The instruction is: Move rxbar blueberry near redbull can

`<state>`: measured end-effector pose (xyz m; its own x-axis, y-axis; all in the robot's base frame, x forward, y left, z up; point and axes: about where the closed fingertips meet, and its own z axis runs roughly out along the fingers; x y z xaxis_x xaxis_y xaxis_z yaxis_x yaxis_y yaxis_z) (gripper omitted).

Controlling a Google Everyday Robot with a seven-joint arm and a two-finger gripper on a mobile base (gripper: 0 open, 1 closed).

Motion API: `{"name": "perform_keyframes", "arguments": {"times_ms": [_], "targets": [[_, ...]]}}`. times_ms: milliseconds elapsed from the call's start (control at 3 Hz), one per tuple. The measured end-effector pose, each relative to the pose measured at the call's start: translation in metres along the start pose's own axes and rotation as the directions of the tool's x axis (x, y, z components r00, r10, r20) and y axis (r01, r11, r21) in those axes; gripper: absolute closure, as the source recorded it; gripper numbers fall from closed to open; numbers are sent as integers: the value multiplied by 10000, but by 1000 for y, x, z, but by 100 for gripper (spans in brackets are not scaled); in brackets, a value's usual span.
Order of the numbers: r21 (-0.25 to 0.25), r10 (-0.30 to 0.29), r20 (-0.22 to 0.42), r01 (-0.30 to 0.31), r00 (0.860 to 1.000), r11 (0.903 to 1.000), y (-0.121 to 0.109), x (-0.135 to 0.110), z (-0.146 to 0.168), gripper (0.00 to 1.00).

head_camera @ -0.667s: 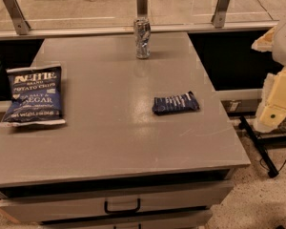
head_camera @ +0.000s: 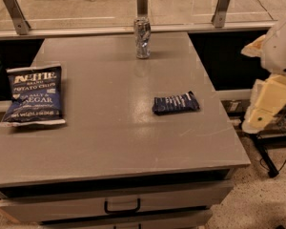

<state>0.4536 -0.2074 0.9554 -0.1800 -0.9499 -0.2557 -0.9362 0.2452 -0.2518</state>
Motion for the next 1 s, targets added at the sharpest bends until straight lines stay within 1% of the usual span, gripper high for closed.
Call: {"name": "perform_keyframes", "arguments": {"times_ms": [333, 667, 1000], "targets": [[-316, -539, 979, 572, 9937, 9979, -16, -15, 58, 0], [-732, -558, 1771, 697, 9826, 9949, -34, -30, 106, 0], [-1186, -412, 2366, 709, 9707, 9904, -39, -44, 139, 0]]}}
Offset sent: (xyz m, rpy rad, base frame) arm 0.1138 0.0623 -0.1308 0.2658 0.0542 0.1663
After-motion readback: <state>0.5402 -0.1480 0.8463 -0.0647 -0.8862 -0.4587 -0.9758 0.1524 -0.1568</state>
